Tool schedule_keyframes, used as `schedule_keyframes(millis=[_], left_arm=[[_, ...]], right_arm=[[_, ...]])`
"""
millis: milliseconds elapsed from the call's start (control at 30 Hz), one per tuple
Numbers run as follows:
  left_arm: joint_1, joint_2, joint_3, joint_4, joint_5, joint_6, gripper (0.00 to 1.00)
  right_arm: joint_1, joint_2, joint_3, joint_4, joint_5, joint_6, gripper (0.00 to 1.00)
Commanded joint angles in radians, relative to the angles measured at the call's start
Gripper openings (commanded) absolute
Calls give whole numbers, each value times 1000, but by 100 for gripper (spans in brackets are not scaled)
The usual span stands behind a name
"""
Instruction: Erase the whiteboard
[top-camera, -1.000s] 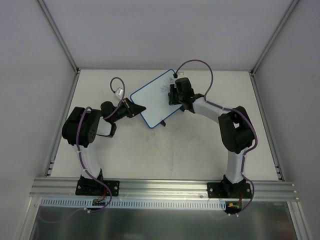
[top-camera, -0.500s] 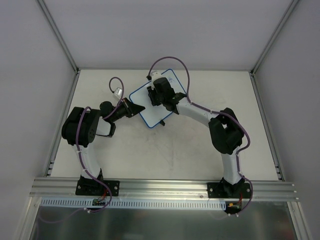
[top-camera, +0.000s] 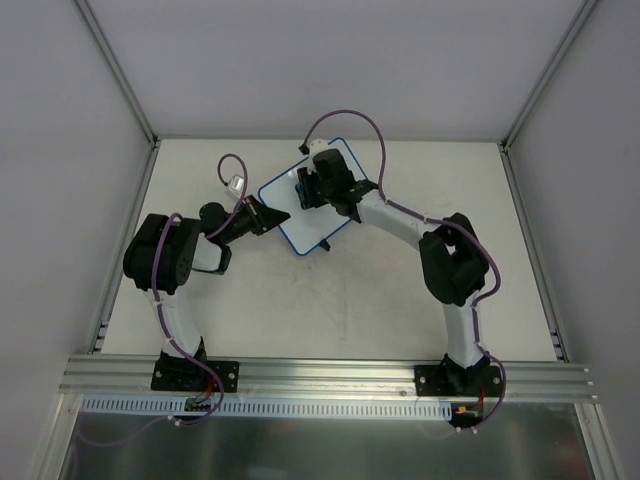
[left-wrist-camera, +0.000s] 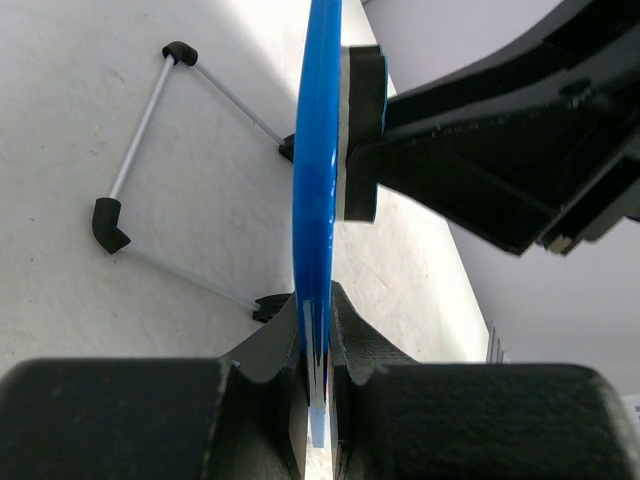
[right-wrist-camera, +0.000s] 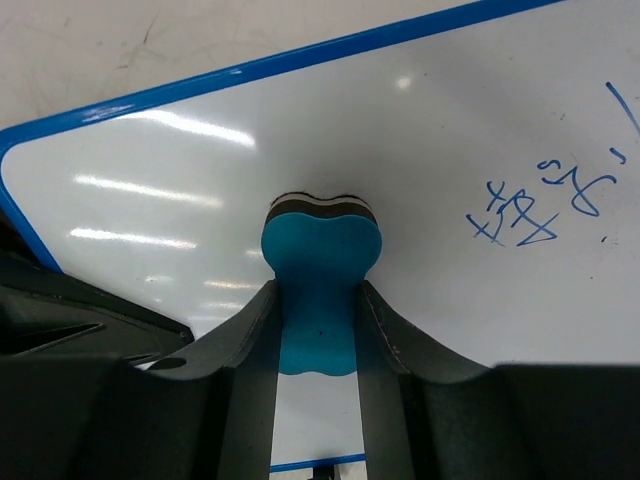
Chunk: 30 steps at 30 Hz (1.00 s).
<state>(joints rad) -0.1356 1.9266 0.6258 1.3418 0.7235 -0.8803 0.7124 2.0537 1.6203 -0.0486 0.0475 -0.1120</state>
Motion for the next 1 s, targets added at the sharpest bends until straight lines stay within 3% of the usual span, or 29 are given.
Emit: schedule_keyframes(millis=[0,600,967], left_arm=[[7,9,-12,339,24,4,0],[-35,-44,-47,339,45,86,0],[-50,-54,-49,339,45,103,0]], right_arm=[[-74,49,-6,1,-23,112,0],[-195,16,-135,-31,67,376,0],[-200,-29,-178,-33,114,344,0]])
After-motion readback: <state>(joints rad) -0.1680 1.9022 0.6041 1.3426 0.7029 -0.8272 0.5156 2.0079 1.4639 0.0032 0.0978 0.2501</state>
